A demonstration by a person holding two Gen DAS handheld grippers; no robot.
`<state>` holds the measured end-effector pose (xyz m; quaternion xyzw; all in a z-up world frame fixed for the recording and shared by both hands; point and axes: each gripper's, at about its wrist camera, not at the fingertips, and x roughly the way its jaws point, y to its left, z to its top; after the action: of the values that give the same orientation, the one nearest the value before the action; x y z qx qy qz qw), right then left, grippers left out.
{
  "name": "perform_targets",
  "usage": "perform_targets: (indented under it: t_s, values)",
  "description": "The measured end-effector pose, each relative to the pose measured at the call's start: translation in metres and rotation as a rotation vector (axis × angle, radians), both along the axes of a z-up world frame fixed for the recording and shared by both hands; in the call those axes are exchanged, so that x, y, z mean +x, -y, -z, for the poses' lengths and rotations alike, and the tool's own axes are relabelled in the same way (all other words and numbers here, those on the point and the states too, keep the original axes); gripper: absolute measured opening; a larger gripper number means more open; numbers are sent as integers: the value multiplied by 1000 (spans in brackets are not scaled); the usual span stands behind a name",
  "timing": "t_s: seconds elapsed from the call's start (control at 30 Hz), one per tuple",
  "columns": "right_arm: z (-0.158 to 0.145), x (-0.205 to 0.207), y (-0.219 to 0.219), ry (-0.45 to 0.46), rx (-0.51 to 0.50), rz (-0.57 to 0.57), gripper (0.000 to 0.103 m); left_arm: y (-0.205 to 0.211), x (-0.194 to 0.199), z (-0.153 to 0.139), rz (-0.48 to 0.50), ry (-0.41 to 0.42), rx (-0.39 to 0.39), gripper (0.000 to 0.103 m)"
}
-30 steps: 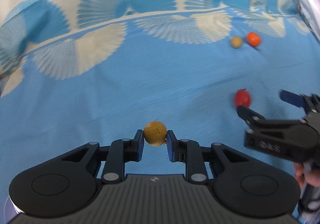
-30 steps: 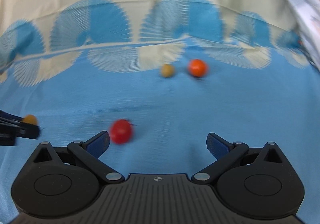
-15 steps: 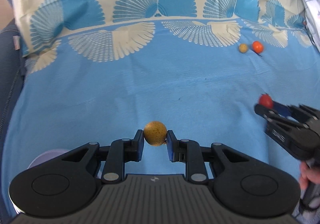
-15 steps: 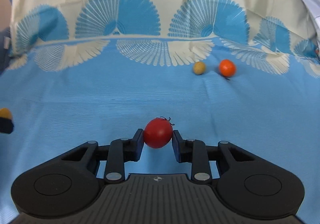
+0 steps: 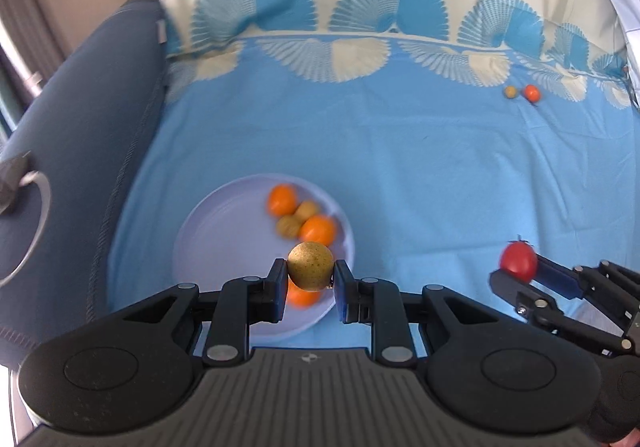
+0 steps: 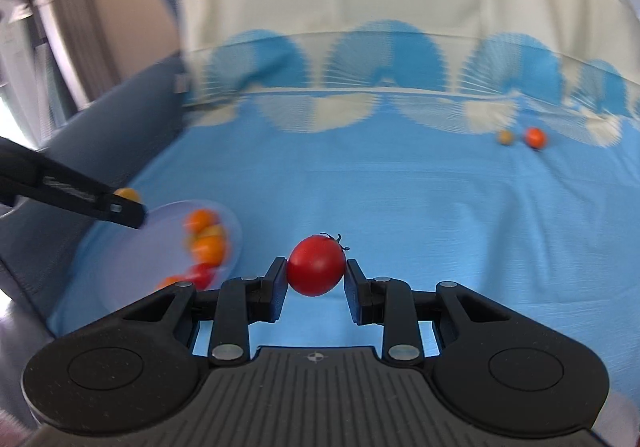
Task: Organize fruits
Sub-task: 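Carry the longan and the red tomato back over the plate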
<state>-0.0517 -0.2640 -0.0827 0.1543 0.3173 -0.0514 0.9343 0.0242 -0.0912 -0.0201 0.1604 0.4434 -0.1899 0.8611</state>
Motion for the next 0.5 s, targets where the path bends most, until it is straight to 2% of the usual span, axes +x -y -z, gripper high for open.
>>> perform_targets:
  t_s: [0.27,0.5]
  values:
    - [-31,-13,-66,23,-19,-132,32,-77,-25,-14,-101,18,-71,26]
    - [-45,-17,-93,37,-79,-186,32,-112,-28,-18,-160,26,-94,26]
